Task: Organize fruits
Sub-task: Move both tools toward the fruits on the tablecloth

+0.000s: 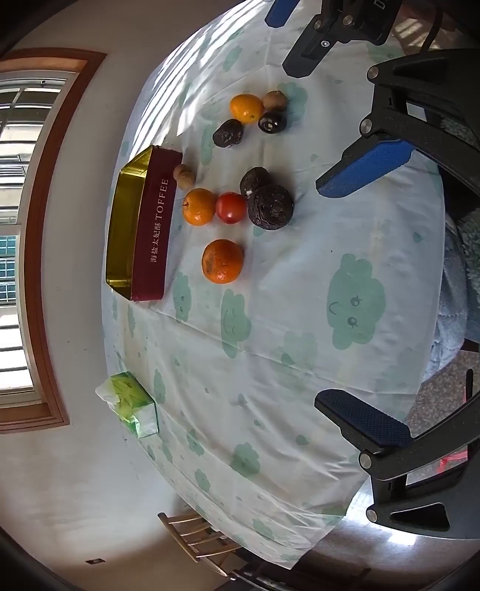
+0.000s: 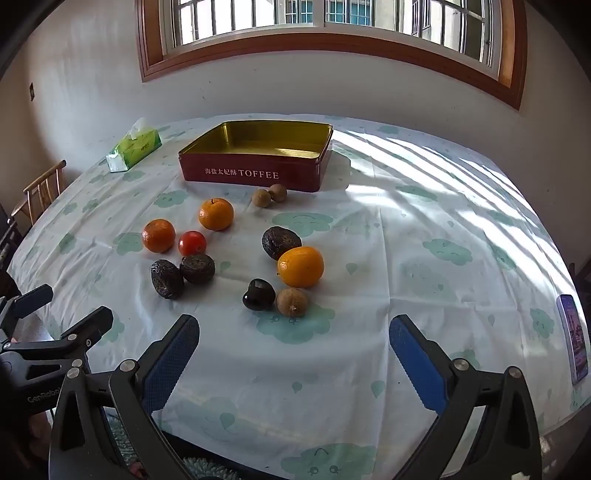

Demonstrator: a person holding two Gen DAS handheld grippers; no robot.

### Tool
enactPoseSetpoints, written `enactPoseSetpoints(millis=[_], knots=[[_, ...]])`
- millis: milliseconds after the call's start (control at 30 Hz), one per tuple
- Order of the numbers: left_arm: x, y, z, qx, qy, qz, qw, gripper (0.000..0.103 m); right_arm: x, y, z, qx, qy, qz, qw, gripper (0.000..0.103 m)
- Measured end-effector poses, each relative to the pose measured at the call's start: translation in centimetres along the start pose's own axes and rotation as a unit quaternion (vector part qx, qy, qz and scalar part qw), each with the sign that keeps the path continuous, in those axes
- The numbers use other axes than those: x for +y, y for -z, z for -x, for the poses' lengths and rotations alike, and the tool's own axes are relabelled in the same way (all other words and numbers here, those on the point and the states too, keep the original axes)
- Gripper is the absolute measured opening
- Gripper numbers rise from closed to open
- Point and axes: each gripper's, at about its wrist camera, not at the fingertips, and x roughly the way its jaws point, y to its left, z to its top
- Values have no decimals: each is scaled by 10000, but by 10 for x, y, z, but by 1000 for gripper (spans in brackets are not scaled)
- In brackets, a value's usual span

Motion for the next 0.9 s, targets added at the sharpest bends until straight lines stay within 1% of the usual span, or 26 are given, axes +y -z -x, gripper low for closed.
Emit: enactPoseSetpoints(millis=[300, 433, 700, 767, 900], knots=[[1, 4, 2, 9, -1, -3, 10000, 103, 2, 2, -3, 74, 71, 83, 9999, 101], [-1, 4, 1, 23, 5, -55, 10000, 103, 3, 3, -4, 89, 74, 113, 9999, 96], [-4, 5, 2, 17, 54, -133, 9999, 103, -1, 6, -8, 183, -64, 11, 9998, 87], [-4, 3, 2, 32, 67, -132, 9999, 103, -3, 6, -9, 207, -77, -17, 9998, 83], [-4, 3, 1, 53, 103, -102, 9999, 103, -5, 7, -11, 244, -107, -73, 9996, 82]])
